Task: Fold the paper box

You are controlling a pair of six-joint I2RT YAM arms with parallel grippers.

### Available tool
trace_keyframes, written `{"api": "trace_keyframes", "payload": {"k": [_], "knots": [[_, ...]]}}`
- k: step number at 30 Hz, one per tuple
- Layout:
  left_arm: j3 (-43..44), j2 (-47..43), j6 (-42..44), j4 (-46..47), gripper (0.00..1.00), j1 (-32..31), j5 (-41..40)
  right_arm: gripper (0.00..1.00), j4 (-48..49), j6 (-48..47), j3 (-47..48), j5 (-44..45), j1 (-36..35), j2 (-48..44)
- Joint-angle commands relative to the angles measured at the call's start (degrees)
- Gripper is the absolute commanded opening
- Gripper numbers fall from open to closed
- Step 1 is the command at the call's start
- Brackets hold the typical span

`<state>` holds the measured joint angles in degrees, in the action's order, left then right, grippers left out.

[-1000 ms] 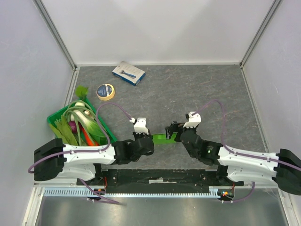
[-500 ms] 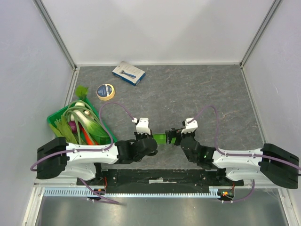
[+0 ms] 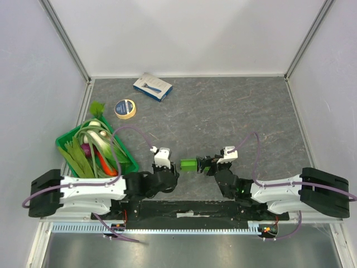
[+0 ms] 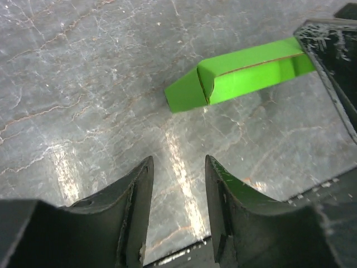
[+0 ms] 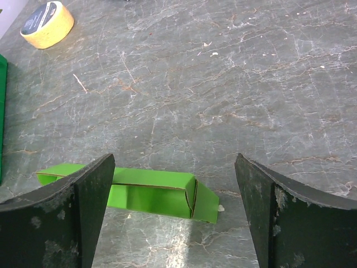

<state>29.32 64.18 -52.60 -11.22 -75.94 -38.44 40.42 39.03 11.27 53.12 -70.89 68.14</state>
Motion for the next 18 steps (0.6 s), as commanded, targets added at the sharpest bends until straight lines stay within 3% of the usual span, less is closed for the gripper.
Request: {"api": "trace_keyframes", "payload": {"k": [1, 4, 7, 12, 18], "knots": [[-3.29, -10.63, 0.04, -1.87, 0.46, -0.44, 8.44, 0.95, -4.3, 0.0, -2.65, 2.86, -1.09, 0.94], [-3.31, -19.51, 2.58, 0.4, 0.46, -0.09, 13.45, 0.95, -4.91, 0.43, -3.0, 3.12, -1.09, 0.86], [0.37, -21.47, 3.2, 2.25, 0.47, 2.37, 15.75, 0.96, -5.88, 1.23, -3.09, 3.13, -1.09, 0.68], [6.35, -12.36, 5.75, 8.48, 0.36, 16.15, 28.72, 0.96, -8.61, 1.23, -1.69, 2.95, -1.09, -0.55], [4.88, -4.43, 6.28, 21.73, 0.17, 24.08, 34.9, 0.97, -9.49, 1.4, -1.69, 3.22, -1.09, -1.87]]}}
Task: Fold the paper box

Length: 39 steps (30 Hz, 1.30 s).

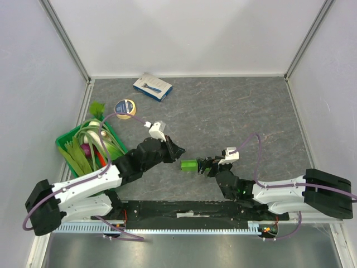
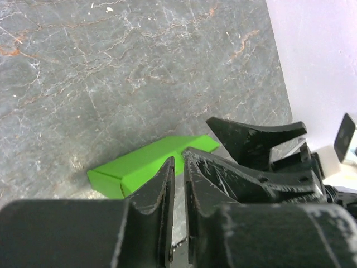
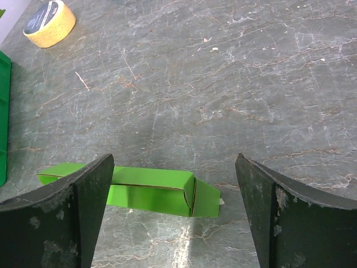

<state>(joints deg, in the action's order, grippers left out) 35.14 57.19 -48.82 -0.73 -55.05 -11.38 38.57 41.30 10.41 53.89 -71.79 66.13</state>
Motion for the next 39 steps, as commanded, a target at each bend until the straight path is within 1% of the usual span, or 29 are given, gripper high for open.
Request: {"api": "trace_keyframes", "payload": {"k": [1, 3, 7, 9, 13, 15, 18, 20, 24, 26, 29, 30, 31, 33, 34, 37, 39], "knots": [[-2.42, 3.53, 2.5, 13.11, 0.14, 3.71, 8.64, 0.97, -7.8, -0.78, -0.83, 2.45, -0.11, 0.14], [-4.54, 4.33, 2.94, 16.36, 0.1, 3.98, 9.7, 0.97, -7.89, -0.43, -0.75, 2.27, -0.19, 0.32], [-8.85, 5.74, 2.41, 26.54, 0.06, 3.9, 11.11, 0.97, -7.19, -0.08, -0.66, 1.92, -0.11, 1.19], [-10.6, 6.79, 2.41, 28.41, 0.05, 4.07, 11.03, 0.97, -7.1, 0.1, -0.48, 1.66, -0.19, 1.9], [-12.37, 9.34, 2.5, 33.15, 0.04, 4.07, 13.66, 0.97, -6.57, 0.8, -0.75, 1.57, -0.19, 2.6], [-14.55, 10.65, 1.19, 37.02, 0.04, 4.07, 14.1, 0.97, -6.57, 0.89, -0.75, 1.57, -0.19, 2.87], [-17.54, 12.67, -0.13, 40.53, 0.03, 4.07, 13.49, 0.97, -6.49, 1.24, -0.83, 1.48, -0.11, 2.87], [-18.78, 13.56, -0.66, 41.16, 0.03, 3.98, 12.87, 0.97, -6.49, 1.42, -1.01, 1.48, -0.11, 3.04], [-24.22, 15.76, -2.51, 45.72, 0.02, 3.98, 12.08, 0.97, -6.31, 2.2, -1.19, 1.05, -0.19, 3.48], [-25.64, 16.11, -3.04, 46.17, 0.02, 3.89, 11.64, 0.98, -6.75, 2.99, -1.01, 0.78, -0.19, 3.31], [-27.14, 15.85, -3.21, 45.82, 0.02, 3.89, 11.55, 0.98, -16.82, 6.76, 3.11, 0.87, 0.07, -0.81], [-27.22, 15.76, -3.13, 45.39, 0.02, 3.89, 11.64, 0.98, -22.51, 7.21, 4.16, 0.69, 0.51, -2.39], [-27.4, 15.41, -3.04, 45.21, 0.02, 3.89, 11.47, 0.98, -23.96, 7.04, 4.87, 0.34, 0.6, -6.84], [-27.4, 15.32, -2.95, 45.12, 0.02, 3.81, 11.55, 0.98, -25.64, 4.42, 4.62, -0.53, 1.82, -11.79], [-27.31, 15.32, -2.95, 44.77, 0.02, 3.81, 11.55, 0.98, -26.26, 3.27, 4.7, -1.84, 2.7, -15.9], [-26.96, 15.76, -2.86, 45.2, 0.02, 3.72, 11.47, 0.98, -28.11, 0.81, 4.09, -4.83, 6.83, -21.45], [-26.87, 16.55, -2.86, 45.47, 0.02, 3.72, 11.55, 0.98, -26.1, -0.77, 2.95, -7.56, 9.02, -22.97]]}}
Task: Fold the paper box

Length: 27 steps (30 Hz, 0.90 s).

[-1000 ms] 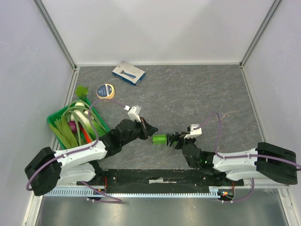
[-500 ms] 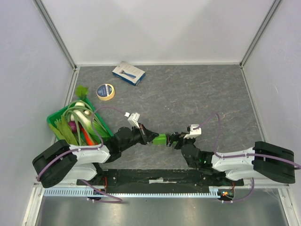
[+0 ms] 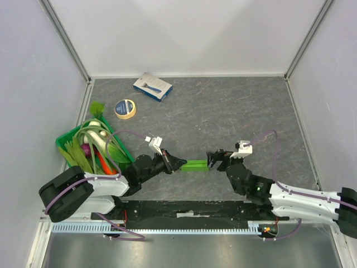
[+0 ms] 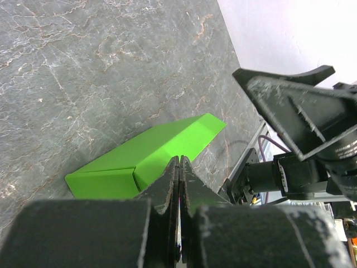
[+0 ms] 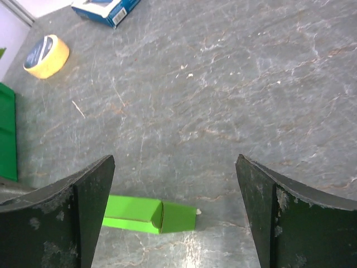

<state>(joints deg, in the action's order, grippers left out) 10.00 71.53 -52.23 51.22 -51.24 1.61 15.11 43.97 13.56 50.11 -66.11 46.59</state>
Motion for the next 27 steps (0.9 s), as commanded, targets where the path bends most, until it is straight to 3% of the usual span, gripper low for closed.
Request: {"api": "trace_keyframes", "payload": {"k": [1, 14, 18, 23, 27], "knots": [[-1.74, 2.3, 0.55, -6.4, 0.02, -0.08, -1.43, 0.98, -2.02, -4.32, -1.33, -4.4, 3.79, -3.78], [-2.79, 5.81, 0.37, -4.82, 0.02, -0.61, -3.72, 0.98, 15.55, -2.48, -11.71, -5.11, 4.58, 7.37], [-3.23, 7.05, 0.46, -4.03, 0.02, -1.23, -3.89, 0.98, 12.14, -4.06, -10.41, -5.19, 4.5, 6.24], [-3.41, 7.31, 0.55, -4.11, 0.02, -1.67, -4.33, 0.98, 3.0, -7.57, -0.04, -6.33, 4.58, 0.17], [-3.58, 7.31, 0.64, -4.2, 0.02, -1.84, -4.51, 0.98, 3.95, -8.81, 1.91, -6.78, 4.93, 2.18]]}}
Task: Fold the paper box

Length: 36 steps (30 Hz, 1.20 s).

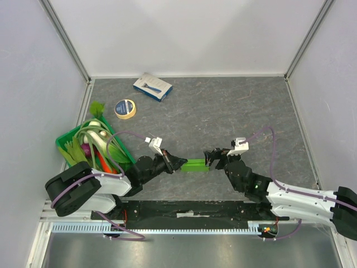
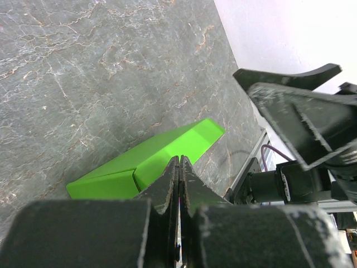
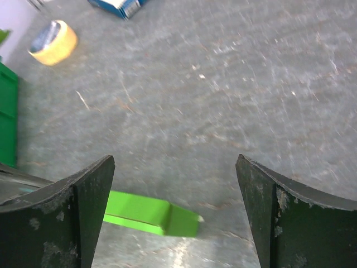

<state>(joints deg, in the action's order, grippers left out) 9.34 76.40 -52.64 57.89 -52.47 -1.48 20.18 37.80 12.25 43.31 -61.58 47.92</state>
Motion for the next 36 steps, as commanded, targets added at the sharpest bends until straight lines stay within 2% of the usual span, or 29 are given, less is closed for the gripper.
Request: {"api": "trace_keyframes", "payload": {"k": [1, 6, 9, 10, 14, 18, 22, 26, 29, 34, 36], "knots": [[-2.93, 2.44, 1.05, -10.87, 0.02, -0.71, -1.43, 0.98, -0.59, -1.34, 2.35, 0.46, 0.41, 1.47], [-3.1, 2.44, 1.23, -10.96, 0.02, -0.79, -1.69, 0.98, 8.45, 4.82, -9.85, 1.51, 0.5, 4.01], [-3.54, 3.22, 1.4, -9.73, 0.02, -0.88, -1.95, 0.98, 12.33, 5.09, -11.9, 1.69, 0.5, 6.65], [-3.63, 4.01, 1.4, -9.2, 0.02, -0.97, -1.95, 0.98, 12.86, 4.31, -11.46, 1.86, 0.41, 6.83], [-3.11, 5.07, 1.66, -8.84, 0.02, -0.88, -1.78, 0.98, 2.96, 0.01, -4.62, 2.74, 0.5, 2.28], [-2.84, 5.51, 1.84, -8.85, 0.02, -0.97, -1.86, 0.98, 0.99, -3.34, 0.22, 0.2, 0.5, -1.6], [-3.28, 5.78, 1.84, -8.49, 0.02, -1.06, -2.13, 0.98, 7.82, -0.11, -4.68, 0.01, 0.41, 0.94], [-3.46, 5.43, 2.19, -9.11, 0.02, -0.97, -2.22, 0.98, 16.28, 4.64, -13.55, 0.46, 0.41, 7.16], [-3.8, 6.21, 2.46, -8.06, 0.02, -0.97, -2.39, 0.98, 18.31, 4.04, -13.14, 0.46, 0.41, 10.34], [-4.77, 7.62, 2.28, -6.3, 0.02, -1.14, -2.3, 0.98, 6.73, -1.66, -4.35, -0.33, 0.5, 1.66], [-5.12, 7.89, 2.19, -5.51, 0.02, -1.06, -2.57, 0.98, 6.36, -3.25, -2.24, -1.21, 0.5, -0.98]]}}
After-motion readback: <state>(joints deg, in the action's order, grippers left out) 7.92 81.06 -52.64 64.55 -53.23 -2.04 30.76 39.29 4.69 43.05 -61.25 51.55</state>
